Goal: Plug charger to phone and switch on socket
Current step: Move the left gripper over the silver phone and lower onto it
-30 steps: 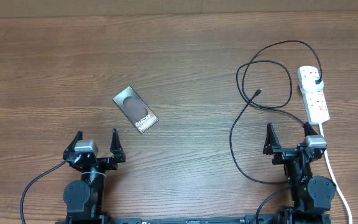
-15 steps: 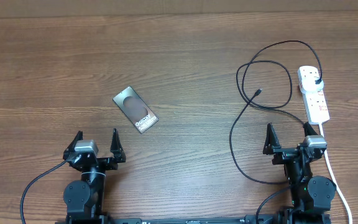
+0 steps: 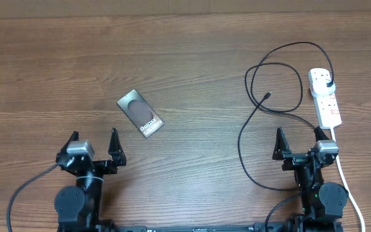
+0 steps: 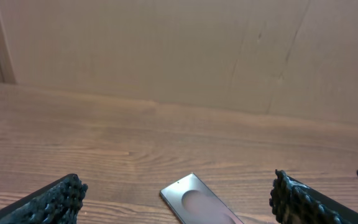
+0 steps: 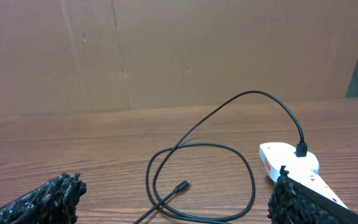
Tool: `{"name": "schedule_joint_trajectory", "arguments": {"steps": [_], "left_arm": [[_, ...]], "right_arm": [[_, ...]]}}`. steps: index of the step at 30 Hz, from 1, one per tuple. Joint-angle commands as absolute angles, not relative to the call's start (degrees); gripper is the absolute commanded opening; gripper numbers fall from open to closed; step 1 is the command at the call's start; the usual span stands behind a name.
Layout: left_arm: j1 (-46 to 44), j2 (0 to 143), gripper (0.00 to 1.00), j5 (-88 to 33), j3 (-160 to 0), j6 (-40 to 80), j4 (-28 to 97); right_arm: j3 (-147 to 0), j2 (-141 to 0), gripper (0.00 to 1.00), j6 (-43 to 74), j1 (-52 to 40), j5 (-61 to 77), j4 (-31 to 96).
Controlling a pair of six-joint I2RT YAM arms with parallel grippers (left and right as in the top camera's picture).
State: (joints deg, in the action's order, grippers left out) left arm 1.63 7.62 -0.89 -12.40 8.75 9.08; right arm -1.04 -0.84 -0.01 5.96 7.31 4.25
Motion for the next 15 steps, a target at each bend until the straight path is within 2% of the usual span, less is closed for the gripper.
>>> {"name": "schedule_joint_trajectory", "arguments": {"steps": [1,6,15], "left_arm": [[1.9,14.5,1.00,-2.7,-18.4,9.5,9.3],[1.8,27.0,1.00,-5.9,-28.2,10.7,12.2],[-0.9,51.0,1.00,-5.8,-55.5,12.5,32.8]], "right_arm": [[-0.4,-0.2,1.00,-0.3,5.7,7.6,4.0],[-0.4,-0.2,1.00,-0.3,5.7,7.6,4.0],[-0.4,-0.2,1.00,-0.3,5.7,7.6,4.0]]}}
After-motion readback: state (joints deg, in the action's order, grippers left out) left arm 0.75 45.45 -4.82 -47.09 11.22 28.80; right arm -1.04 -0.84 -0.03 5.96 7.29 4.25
